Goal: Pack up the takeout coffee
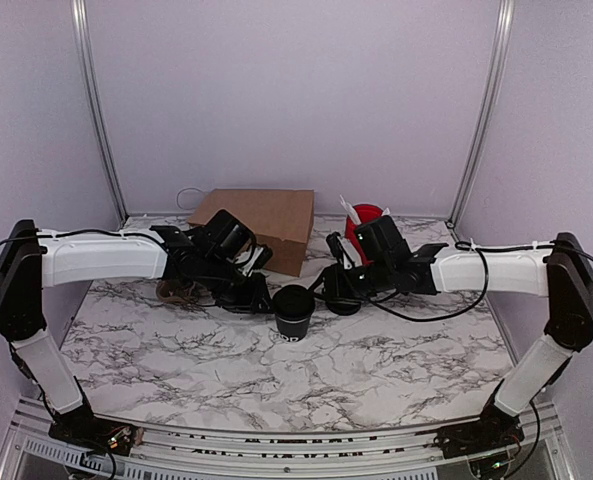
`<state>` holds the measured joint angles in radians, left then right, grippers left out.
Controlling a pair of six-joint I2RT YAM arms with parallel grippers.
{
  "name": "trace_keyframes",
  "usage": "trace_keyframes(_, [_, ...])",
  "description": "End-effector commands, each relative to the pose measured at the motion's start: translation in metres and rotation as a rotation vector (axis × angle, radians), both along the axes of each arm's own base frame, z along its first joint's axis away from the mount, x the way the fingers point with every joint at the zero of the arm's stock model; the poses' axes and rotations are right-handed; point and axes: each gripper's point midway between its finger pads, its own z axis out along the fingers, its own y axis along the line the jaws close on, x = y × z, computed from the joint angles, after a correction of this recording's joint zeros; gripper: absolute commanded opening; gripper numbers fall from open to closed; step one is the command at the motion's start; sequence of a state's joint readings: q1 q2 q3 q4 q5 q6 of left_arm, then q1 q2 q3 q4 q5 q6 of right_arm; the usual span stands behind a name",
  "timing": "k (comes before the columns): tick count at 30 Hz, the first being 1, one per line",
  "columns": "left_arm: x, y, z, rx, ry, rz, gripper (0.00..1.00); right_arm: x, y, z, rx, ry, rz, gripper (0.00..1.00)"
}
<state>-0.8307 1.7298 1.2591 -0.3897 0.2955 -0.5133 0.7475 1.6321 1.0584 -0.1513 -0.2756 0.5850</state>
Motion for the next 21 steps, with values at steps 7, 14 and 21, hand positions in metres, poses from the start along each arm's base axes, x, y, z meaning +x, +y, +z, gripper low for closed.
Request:
trace_keyframes(7, [0.005,-0.004,-0.002,0.011,-0.017,-0.003,0.17,0.007,-0.011,0.006,0.008,-0.009,-0.064,0.40])
trace_keyframes(14, [0.009,-0.006,-0.001,0.016,-0.022,-0.006,0.17,0.006,-0.014,-0.004,-0.010,0.013,-0.083,0.36])
trace_keyframes(21, [0.012,-0.009,0.002,0.014,-0.031,-0.014,0.17,0.004,-0.013,-0.013,-0.008,0.041,-0.081,0.32])
